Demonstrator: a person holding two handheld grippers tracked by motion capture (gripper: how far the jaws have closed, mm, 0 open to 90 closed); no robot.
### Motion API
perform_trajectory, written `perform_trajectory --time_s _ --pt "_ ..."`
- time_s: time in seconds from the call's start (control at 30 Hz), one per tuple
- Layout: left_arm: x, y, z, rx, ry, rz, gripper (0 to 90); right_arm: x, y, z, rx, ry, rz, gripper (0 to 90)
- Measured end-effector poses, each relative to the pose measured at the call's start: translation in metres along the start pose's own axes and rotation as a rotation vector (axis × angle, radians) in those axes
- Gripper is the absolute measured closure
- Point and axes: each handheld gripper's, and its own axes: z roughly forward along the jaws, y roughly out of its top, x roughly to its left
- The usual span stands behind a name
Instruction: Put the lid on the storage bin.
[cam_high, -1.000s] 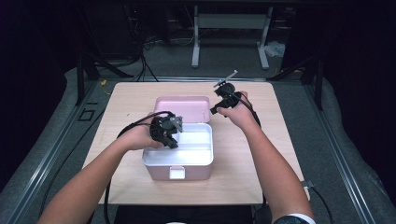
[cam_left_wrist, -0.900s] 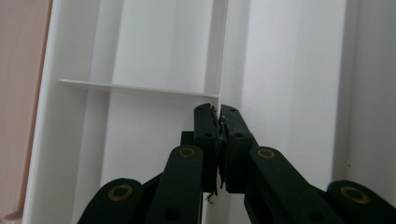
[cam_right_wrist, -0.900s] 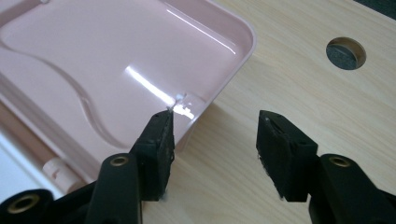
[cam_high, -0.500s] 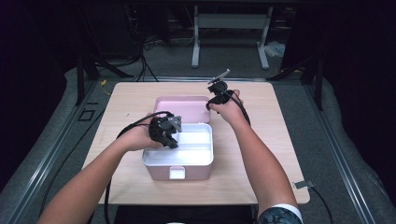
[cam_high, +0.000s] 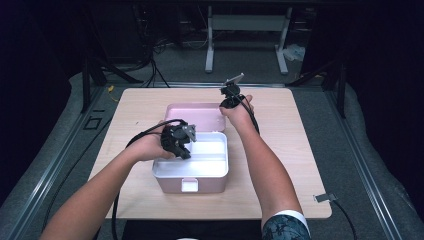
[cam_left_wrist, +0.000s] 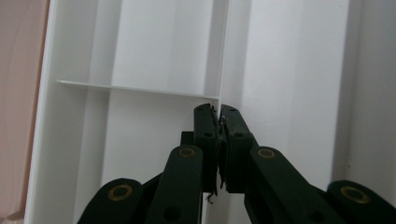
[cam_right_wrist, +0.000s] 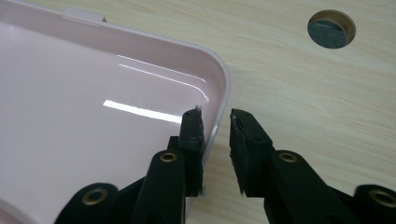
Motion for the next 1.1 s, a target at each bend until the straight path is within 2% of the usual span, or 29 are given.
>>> perform_trajectory --time_s 0.07,0.1,0.13,0.23,0.3,0.33,0.37,0.4,0.5,0.6,0.63,0.73,0.77,0.87,0.9,0.93,1.07,1.1 --pt "0.0 0.0 0.0 0.004 0.004 0.001 86.8 0.001 0.0 0.002 0.002 -0.005 0.007 75.4" --pt "0.0 0.0 0.0 0.003 0.002 0.0 86.8 0.0 0.001 0.002 0.01 0.015 0.01 75.5" --pt "0.0 0.001 0.0 0.004 0.003 0.0 86.8 0.001 0.001 0.003 0.004 -0.001 0.012 75.5" --pt "0.0 0.001 0.0 0.006 0.002 0.001 86.8 0.001 0.001 0.007 0.02 0.016 0.014 75.4" --pt "0.0 0.001 0.0 0.007 0.003 0.001 86.8 0.004 0.001 0.01 0.007 -0.034 0.016 75.4" --pt "0.0 0.001 0.0 0.007 0.002 0.001 86.8 0.004 0.001 0.011 0.023 0.004 0.015 75.4" --pt "0.0 0.001 0.0 0.007 0.002 0.001 86.8 0.004 0.001 0.012 0.02 -0.01 0.017 75.5" --pt "0.0 0.001 0.0 0.007 0.002 0.001 86.8 0.004 0.001 0.013 0.025 0.011 0.018 75.7" --pt "0.0 0.001 0.0 0.009 -0.001 0.001 86.8 0.005 0.001 0.014 0.019 -0.019 0.02 76.3" --pt "0.0 0.001 0.0 0.01 0.0 0.001 86.8 0.003 0.002 0.014 0.021 -0.01 0.033 78.3" --pt "0.0 0.001 0.0 0.009 0.0 0.001 86.9 0.002 0.002 0.013 0.024 0.012 0.035 79.3" --pt "0.0 0.002 0.0 0.01 0.001 0.0 86.8 0.003 0.002 0.012 0.012 -0.014 0.039 80.3" --pt "0.0 0.002 0.0 0.011 0.003 -0.001 86.8 0.002 0.002 0.011 0.017 0.013 0.037 80.4" --pt "0.0 0.002 0.0 0.015 0.005 0.001 86.8 0.003 0.002 0.01 0.008 -0.019 0.036 80.7" --pt "0.0 0.002 0.0 0.013 0.002 0.001 86.8 0.004 0.002 0.01 0.007 -0.014 0.035 80.9" --pt "-0.001 0.002 0.0 0.014 0.003 -0.001 86.9 0.003 0.002 0.009 0.016 0.014 0.033 80.9" --pt "-0.001 0.002 0.0 0.014 0.004 -0.002 86.8 0.005 0.002 0.008 -0.005 -0.019 0.03 81.3" --pt "-0.001 0.002 0.0 0.014 0.004 -0.002 86.8 0.004 0.002 0.006 0.001 0.012 0.03 81.5"
